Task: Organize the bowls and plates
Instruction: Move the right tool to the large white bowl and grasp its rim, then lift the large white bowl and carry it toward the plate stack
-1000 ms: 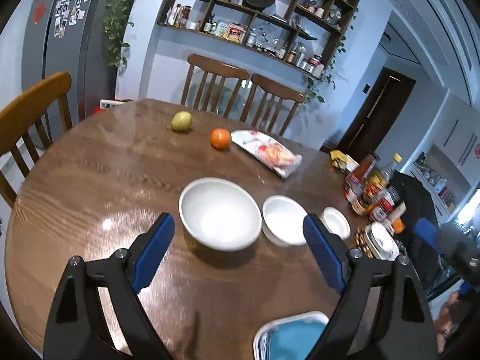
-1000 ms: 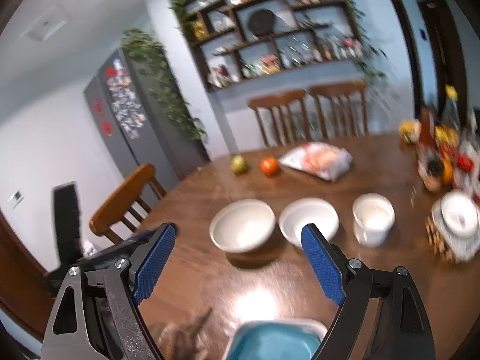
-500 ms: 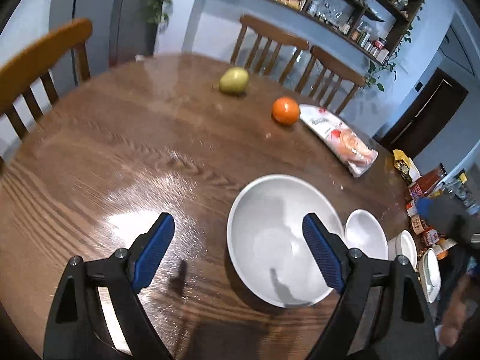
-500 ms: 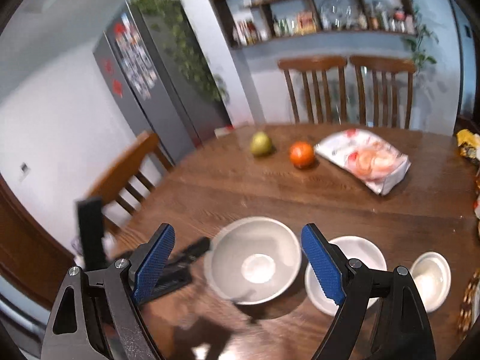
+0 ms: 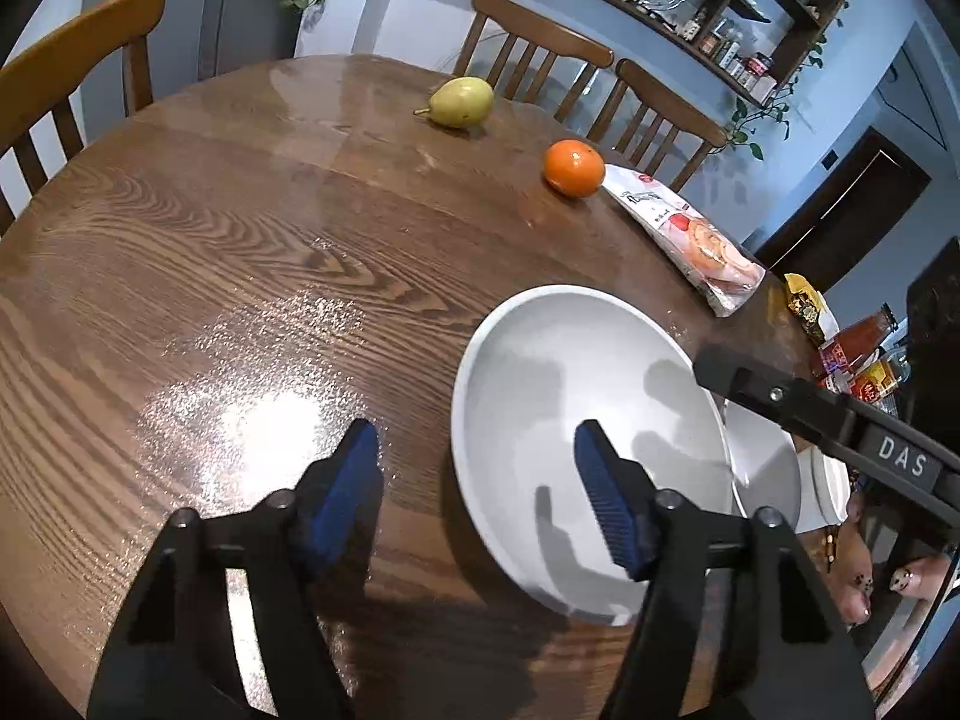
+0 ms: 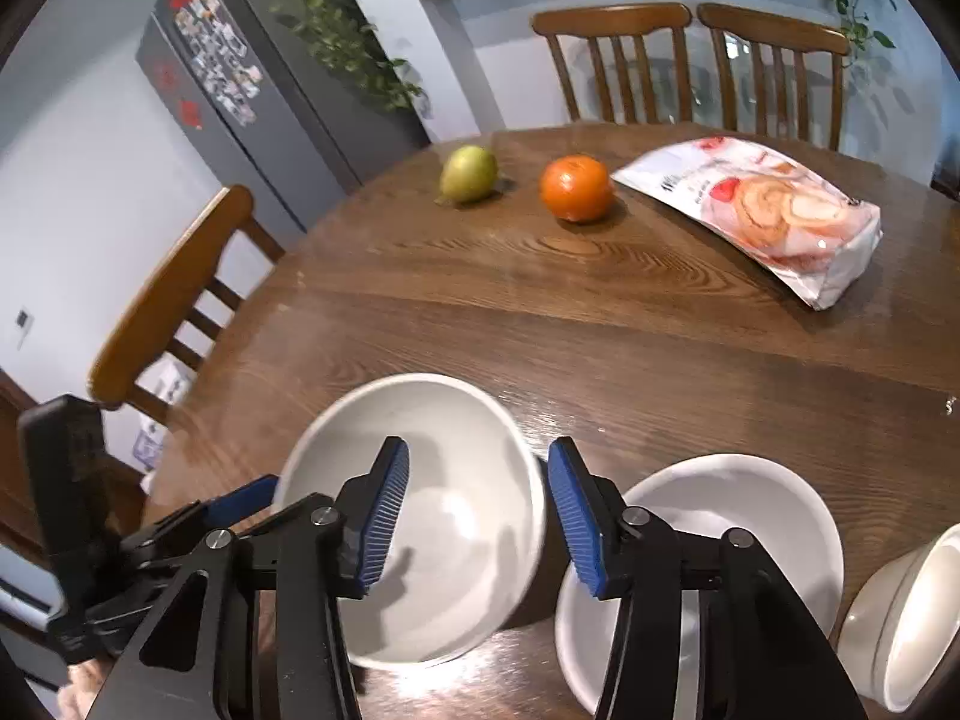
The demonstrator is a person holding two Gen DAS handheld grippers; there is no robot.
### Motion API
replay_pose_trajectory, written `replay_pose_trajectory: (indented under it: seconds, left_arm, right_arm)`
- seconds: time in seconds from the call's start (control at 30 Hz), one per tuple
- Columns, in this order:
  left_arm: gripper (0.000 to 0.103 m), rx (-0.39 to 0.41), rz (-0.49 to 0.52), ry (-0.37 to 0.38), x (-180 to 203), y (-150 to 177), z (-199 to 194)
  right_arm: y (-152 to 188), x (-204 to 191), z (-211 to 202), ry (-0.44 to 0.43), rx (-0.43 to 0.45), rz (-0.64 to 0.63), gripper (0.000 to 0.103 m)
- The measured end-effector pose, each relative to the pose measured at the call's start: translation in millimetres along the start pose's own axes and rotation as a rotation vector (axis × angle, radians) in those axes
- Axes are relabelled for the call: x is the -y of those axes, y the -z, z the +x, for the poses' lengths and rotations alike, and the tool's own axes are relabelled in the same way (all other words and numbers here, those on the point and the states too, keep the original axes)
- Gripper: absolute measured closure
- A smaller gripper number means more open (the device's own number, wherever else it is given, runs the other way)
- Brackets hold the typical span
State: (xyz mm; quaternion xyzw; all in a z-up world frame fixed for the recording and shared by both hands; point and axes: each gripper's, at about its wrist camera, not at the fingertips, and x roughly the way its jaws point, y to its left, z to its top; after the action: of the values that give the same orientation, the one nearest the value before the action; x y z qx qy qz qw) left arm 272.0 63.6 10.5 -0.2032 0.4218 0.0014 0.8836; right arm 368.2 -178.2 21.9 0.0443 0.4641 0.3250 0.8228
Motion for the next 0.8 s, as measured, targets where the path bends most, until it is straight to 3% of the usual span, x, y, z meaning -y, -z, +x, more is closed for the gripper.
replay_pose_trajectory:
  seconds: [0.23,0.47,0.8]
  left_arm:
    - [0.048,0.005,0.017,0.017,1.1,1.1,1.4]
    - [0.068,-0.053,0.058,0.046,11.3,5.1,12.1]
    - [0.067,-0.067,0.066,0.009,12.9,8.0,6.3]
  right_arm:
    - [1.4,0.2,14.9,0.023,-0.026,-0.023,0.052]
    - [6.7,-6.2,24.0,0.003,-0.069,-0.030,0.052]
    - [9.1,-10.2,24.3,0.008,-0.082,-0.027,0.052]
